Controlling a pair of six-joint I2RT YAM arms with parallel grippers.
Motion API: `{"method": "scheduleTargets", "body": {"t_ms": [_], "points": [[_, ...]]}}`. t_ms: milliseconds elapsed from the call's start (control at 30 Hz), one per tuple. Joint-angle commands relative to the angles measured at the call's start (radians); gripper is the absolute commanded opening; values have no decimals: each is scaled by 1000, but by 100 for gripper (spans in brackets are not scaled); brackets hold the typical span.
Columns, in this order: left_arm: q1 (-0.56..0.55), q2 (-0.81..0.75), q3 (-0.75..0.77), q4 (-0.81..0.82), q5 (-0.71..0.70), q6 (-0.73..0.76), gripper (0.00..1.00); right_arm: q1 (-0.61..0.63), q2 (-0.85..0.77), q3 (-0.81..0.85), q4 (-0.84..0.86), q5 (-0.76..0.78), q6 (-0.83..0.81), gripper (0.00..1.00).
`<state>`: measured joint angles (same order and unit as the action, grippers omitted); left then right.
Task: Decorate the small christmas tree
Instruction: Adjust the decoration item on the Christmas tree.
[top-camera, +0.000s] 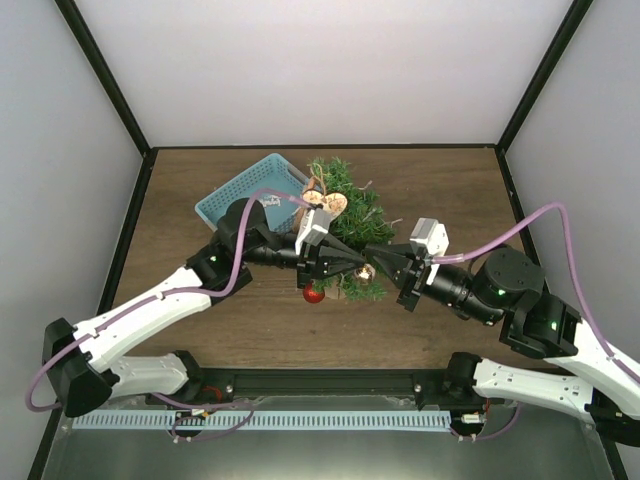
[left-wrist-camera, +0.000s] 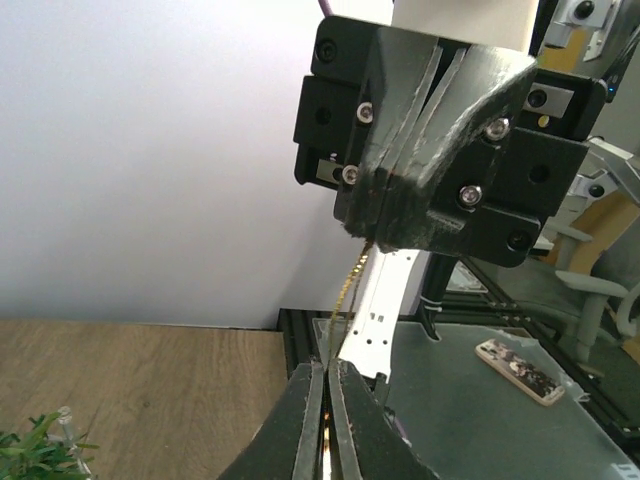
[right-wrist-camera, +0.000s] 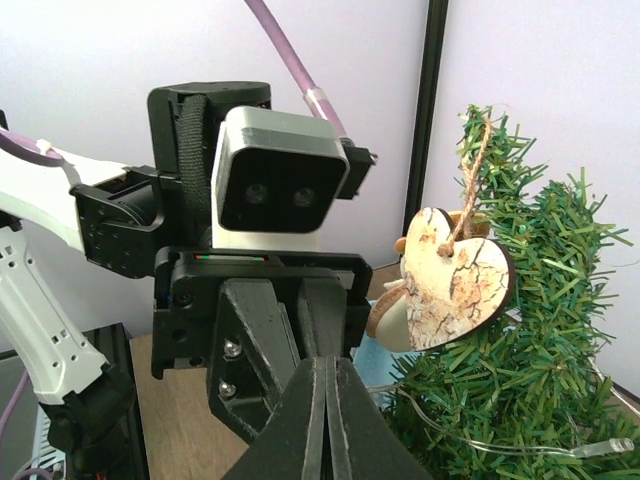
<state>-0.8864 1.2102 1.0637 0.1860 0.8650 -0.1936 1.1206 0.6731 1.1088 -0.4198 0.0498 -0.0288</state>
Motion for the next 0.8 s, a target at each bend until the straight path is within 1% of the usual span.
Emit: {"method": "scheduleTargets", "body": {"t_ms": [0, 167, 333, 433, 700, 733, 767], "points": [[-6, -50, -18, 10, -56, 42, 4, -7, -16, -17, -11, 40, 10, 1], [-5, -75, -48, -32, -143, 16, 4, -7, -29, -59, -23, 68, 19, 1], [-6, -119, -110, -3, -152, -28, 4, -7, -52, -88, -31, 107, 23, 1], [-4, -126, -129, -31, -172, -36, 4, -7, -56, -108, -35, 112, 25, 1], [-6, -125, -194, -43, -222, -77, 4, -7, -43, -182, -16, 125, 37, 1], [-4, -127, -200, -41, -220, -77, 4, -7, -36, -182, -19, 117, 38, 1], [-5, -130, -206, -34, -215, -75, 7, -7, -33, -183, -18, 108, 38, 1]]}}
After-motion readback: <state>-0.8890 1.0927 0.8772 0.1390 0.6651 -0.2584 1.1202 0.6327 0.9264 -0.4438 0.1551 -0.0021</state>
